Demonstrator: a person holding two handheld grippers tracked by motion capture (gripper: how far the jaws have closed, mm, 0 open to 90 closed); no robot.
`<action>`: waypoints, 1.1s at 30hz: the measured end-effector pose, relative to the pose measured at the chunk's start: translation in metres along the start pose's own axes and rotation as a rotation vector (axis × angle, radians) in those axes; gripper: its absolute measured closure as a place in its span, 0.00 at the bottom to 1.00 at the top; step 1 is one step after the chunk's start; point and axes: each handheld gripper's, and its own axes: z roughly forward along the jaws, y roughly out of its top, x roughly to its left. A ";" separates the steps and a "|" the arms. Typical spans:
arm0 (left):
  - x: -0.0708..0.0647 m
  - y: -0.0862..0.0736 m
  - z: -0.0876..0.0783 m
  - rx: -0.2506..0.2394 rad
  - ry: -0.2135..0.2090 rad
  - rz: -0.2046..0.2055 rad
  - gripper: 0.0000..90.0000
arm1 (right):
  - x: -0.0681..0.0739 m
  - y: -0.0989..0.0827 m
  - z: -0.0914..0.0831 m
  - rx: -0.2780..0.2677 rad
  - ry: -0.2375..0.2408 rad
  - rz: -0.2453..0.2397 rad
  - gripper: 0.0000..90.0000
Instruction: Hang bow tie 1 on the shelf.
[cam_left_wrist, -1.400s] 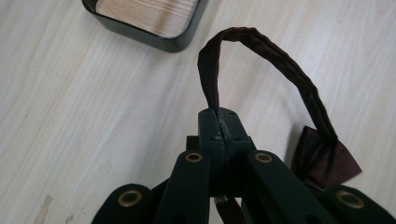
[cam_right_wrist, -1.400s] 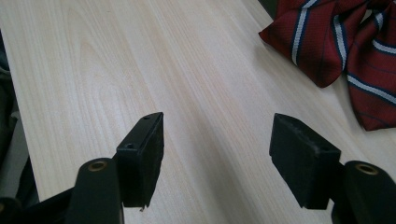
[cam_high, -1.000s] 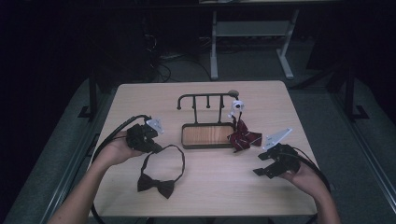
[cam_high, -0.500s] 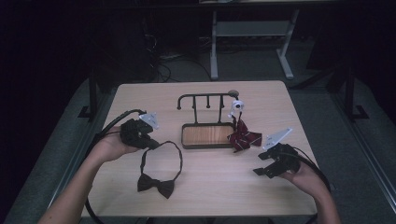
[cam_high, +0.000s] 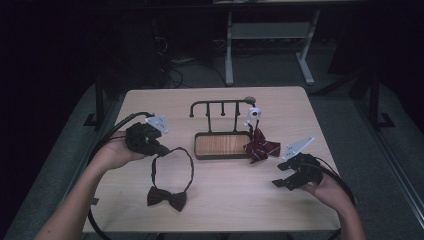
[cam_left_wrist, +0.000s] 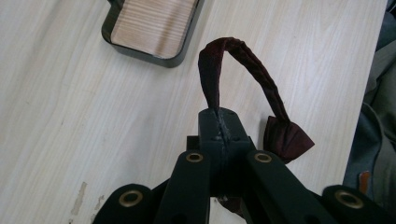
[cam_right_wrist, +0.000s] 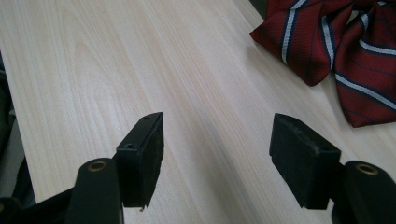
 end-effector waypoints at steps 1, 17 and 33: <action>0.000 0.001 -0.002 0.001 0.000 0.002 1.00 | 0.000 0.000 0.000 0.000 -0.002 -0.006 0.39; 0.003 0.014 -0.018 -0.016 0.003 0.016 1.00 | 0.002 0.000 -0.004 -0.008 -0.008 -0.010 0.39; 0.007 0.029 -0.028 -0.026 0.006 0.029 1.00 | 0.001 -0.003 -0.004 -0.012 -0.005 -0.008 0.39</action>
